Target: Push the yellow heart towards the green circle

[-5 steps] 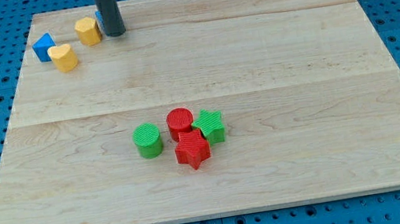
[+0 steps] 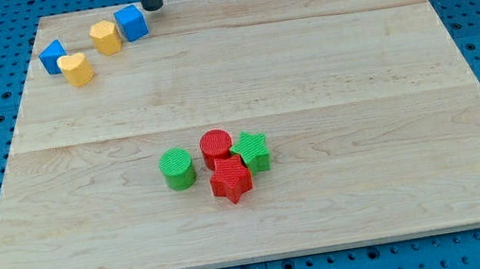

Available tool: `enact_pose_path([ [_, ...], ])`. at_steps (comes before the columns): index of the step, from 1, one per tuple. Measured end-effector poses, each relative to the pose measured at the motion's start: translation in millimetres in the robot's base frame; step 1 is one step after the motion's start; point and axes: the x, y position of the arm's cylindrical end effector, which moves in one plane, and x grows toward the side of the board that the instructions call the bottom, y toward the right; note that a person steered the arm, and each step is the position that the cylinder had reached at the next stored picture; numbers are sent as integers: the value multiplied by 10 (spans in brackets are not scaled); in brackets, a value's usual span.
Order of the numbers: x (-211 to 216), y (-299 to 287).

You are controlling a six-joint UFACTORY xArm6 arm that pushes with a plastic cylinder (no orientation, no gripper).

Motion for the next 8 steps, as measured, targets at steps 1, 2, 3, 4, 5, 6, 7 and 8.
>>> enact_pose_path([
  [1,133,-25],
  [2,323,-129],
  [3,-73,-249],
  [4,-157,-337],
  [5,-138,-675],
  [6,7,-1385],
  [7,343,-1658],
  [8,668,-1601],
])
